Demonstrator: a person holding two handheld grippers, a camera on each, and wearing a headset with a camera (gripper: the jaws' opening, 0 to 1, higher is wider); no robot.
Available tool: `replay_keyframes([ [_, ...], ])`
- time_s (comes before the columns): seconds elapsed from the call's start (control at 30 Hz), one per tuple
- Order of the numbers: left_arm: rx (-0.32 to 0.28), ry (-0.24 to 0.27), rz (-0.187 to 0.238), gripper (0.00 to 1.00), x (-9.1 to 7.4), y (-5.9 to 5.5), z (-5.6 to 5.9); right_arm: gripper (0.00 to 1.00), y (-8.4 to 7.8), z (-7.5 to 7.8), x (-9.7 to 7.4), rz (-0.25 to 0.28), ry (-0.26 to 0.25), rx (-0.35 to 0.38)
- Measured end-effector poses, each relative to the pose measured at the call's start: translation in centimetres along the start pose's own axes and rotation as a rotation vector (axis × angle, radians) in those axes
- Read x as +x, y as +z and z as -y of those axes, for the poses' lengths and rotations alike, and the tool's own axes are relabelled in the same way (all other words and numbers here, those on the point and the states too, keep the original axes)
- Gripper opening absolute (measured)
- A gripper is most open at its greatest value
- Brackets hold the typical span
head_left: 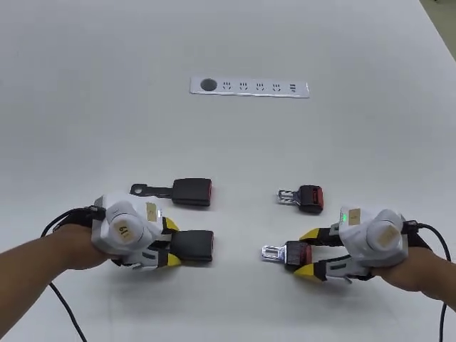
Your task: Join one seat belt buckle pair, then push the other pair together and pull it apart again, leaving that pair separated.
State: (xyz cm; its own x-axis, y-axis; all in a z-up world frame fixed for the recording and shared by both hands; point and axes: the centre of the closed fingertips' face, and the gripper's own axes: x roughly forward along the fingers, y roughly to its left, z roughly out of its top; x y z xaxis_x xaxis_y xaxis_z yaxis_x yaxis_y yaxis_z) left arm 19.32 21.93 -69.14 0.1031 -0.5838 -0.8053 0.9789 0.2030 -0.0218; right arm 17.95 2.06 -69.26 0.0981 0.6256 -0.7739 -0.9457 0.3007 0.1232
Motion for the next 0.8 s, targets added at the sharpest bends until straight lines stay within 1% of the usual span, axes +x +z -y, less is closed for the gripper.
replay_keyframes([
  [0.13, -0.004, -0.001, -0.005, 0.32, -0.1, 0.3, 0.1, 0.34, 0.3, 0.3, 0.4, -0.008, 0.009, -0.007],
  [0.23, -0.002, -0.002, -0.012, 0.32, -0.2, 0.2, 0.1, 0.34, 0.6, 0.3, 0.6, -0.006, 0.016, -0.016],
  [0.43, -0.001, -0.002, -0.015, 0.32, -0.2, 0.1, 0.0, 0.34, 1.5, 0.2, 1.4, 0.011, 0.033, -0.035],
  [0.53, 0.004, -0.003, -0.019, 0.32, -0.1, 0.0, 0.0, 0.34, 1.9, 0.3, 1.8, 0.018, 0.041, -0.041],
  [0.7, 0.004, -0.006, -0.03, 0.32, -0.1, -0.1, 0.0, 0.34, 2.9, 0.0, 2.4, 0.036, 0.058, -0.053],
  [0.8, 0.001, -0.006, -0.033, 0.32, -0.1, -0.2, 0.0, 0.34, 3.4, 0.4, 2.7, 0.045, 0.055, -0.055],
])
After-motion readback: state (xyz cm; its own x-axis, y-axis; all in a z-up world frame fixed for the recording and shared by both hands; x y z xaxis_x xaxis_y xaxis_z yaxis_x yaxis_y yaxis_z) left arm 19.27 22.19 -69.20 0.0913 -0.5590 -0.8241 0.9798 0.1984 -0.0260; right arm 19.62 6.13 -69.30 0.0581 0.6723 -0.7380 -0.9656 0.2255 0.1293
